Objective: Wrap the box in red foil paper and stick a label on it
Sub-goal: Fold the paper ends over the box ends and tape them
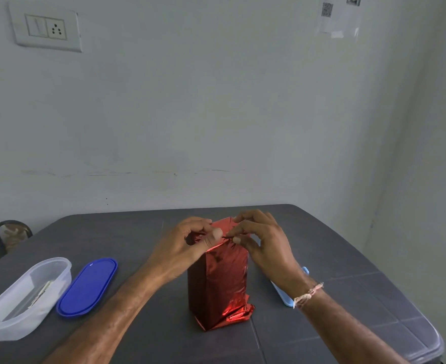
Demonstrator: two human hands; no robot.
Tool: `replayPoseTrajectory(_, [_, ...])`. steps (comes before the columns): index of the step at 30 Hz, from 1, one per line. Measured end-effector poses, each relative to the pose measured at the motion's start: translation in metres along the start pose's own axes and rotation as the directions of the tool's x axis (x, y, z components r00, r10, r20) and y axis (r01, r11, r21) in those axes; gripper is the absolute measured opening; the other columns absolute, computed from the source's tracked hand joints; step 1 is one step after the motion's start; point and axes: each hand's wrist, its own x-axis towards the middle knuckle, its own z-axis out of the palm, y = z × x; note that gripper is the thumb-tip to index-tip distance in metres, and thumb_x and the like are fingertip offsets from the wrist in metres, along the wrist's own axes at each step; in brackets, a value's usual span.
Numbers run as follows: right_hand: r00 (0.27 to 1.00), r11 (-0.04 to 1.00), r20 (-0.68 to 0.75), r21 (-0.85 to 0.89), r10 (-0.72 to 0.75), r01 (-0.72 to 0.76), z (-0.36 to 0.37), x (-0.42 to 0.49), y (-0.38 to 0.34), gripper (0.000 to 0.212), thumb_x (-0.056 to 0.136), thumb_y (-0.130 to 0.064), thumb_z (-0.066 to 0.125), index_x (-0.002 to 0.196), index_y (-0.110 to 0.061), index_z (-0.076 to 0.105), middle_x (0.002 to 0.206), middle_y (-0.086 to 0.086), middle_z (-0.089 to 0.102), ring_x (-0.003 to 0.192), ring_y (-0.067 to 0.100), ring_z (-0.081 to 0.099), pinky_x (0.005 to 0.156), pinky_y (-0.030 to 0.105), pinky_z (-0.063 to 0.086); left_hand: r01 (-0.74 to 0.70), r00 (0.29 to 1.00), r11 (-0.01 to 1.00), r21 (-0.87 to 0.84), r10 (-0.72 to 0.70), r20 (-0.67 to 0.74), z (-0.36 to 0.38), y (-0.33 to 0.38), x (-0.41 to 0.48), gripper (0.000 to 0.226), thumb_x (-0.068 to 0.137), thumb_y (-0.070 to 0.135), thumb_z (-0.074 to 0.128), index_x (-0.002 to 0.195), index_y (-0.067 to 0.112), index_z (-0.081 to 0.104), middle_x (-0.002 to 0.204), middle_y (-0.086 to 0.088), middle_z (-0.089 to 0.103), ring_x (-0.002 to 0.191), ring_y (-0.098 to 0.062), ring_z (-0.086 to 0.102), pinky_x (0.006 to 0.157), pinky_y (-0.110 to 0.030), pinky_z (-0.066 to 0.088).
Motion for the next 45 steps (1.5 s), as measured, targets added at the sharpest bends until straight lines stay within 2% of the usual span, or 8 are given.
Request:
replayPoseTrajectory(9, [0.997, 0.996, -0.026, 0.033, 0.078, -0.077, 0.004, -0.002, -0.004, 0.017, 0.091, -0.008, 0.076, 0.094, -0.024, 0.08, 0.107, -0.011, 0.057, 0.094, 0.003, 0.06, 0.07, 0.011, 0.049, -0.023, 0.981, 0.969, 0.247, -0.025, 0.192, -0.025, 0.018, 0.038, 0.025, 0.093, 0.049, 0.062, 0.095, 0.032, 0.079, 0.109, 0.014, 0.067, 0.102, 0.0, 0.063, 0.095, -0.035, 0.053])
replayPoseTrajectory(13, [0.996, 0.991, 0.004, 0.105, 0.087, -0.087, 0.004, 0.003, 0.001, 0.021, 0.092, -0.001, 0.072, 0.093, -0.02, 0.081, 0.102, -0.007, 0.059, 0.091, 0.008, 0.065, 0.075, 0.021, 0.057, -0.015, 0.973, 0.967, 0.256, -0.045, 0.228, -0.027, 0.024, 0.041, 0.024, 0.086, 0.049, 0.07, 0.095, 0.029, 0.079, 0.106, 0.014, 0.067, 0.074, 0.015, 0.059, 0.068, -0.022, 0.044])
replayPoseTrajectory(18, [0.996, 0.992, 0.03, 0.094, 0.085, -0.087, 0.002, 0.01, 0.0, 0.015, 0.096, -0.029, 0.072, 0.09, -0.018, 0.078, 0.099, -0.008, 0.061, 0.089, 0.01, 0.065, 0.078, 0.027, 0.056, 0.013, 0.971, 0.976, 0.218, -0.064, 0.231, -0.03, 0.024, 0.046, 0.011, 0.081, 0.031, 0.085, 0.092, 0.029, 0.081, 0.099, 0.014, 0.065, 0.058, 0.02, 0.052, 0.062, -0.018, 0.033])
replayPoseTrajectory(22, [0.995, 0.992, 0.051, 0.087, 0.086, -0.09, 0.003, 0.015, -0.004, 0.024, 0.097, -0.039, 0.069, 0.089, -0.018, 0.077, 0.098, -0.009, 0.062, 0.088, 0.009, 0.065, 0.077, 0.023, 0.056, 0.105, 0.946, 0.986, 0.127, -0.138, 0.295, -0.036, 0.03, 0.049, 0.022, 0.082, 0.026, 0.084, 0.104, 0.028, 0.08, 0.096, 0.01, 0.063, 0.058, -0.007, 0.059, 0.065, -0.031, 0.051])
replayPoseTrajectory(24, [0.995, 0.992, 0.047, 0.085, 0.086, -0.09, 0.004, 0.017, -0.003, 0.024, 0.098, -0.038, 0.068, 0.09, -0.017, 0.077, 0.097, -0.008, 0.062, 0.087, 0.009, 0.066, 0.077, 0.022, 0.056, 0.177, 0.923, 0.983, 0.058, -0.186, 0.337, -0.036, 0.032, 0.05, 0.028, 0.083, 0.021, 0.083, 0.111, 0.023, 0.078, 0.085, 0.01, 0.06, 0.049, -0.006, 0.058, 0.052, -0.019, 0.049])
replayPoseTrajectory(29, [0.996, 0.991, 0.014, 0.095, 0.09, -0.091, 0.004, 0.021, 0.001, 0.026, 0.098, -0.039, 0.067, 0.087, -0.018, 0.077, 0.092, -0.007, 0.063, 0.084, 0.01, 0.065, 0.073, 0.02, 0.055, 0.303, 0.911, 0.948, -0.101, -0.257, 0.323, -0.031, 0.019, 0.048, 0.018, 0.086, 0.039, 0.078, 0.103, 0.036, 0.081, 0.111, 0.005, 0.076, 0.091, -0.02, 0.075, 0.076, -0.042, 0.064])
replayPoseTrajectory(42, [0.989, 0.984, -0.055, 0.122, 0.139, -0.132, 0.01, 0.023, 0.004, 0.025, 0.098, -0.03, 0.069, 0.082, -0.011, 0.074, 0.086, -0.004, 0.062, 0.083, 0.011, 0.061, 0.067, 0.008, 0.042, 0.344, 0.925, 0.905, -0.249, -0.281, 0.256, -0.013, 0.015, 0.042, 0.022, 0.083, 0.033, 0.083, 0.104, 0.038, 0.08, 0.104, 0.015, 0.076, 0.08, -0.007, 0.074, 0.061, -0.026, 0.057])
replayPoseTrajectory(45, [0.976, 0.952, 0.005, 0.219, 0.216, -0.212, 0.009, 0.023, 0.01, 0.026, 0.098, -0.031, 0.069, 0.082, -0.012, 0.074, 0.086, 0.003, 0.065, 0.082, 0.015, 0.065, 0.074, 0.021, 0.05, 0.34, 0.931, 0.905, -0.255, -0.285, 0.228, -0.013, 0.013, 0.041, 0.022, 0.082, 0.034, 0.083, 0.104, 0.038, 0.08, 0.112, 0.012, 0.075, 0.079, -0.007, 0.073, 0.059, -0.024, 0.055])
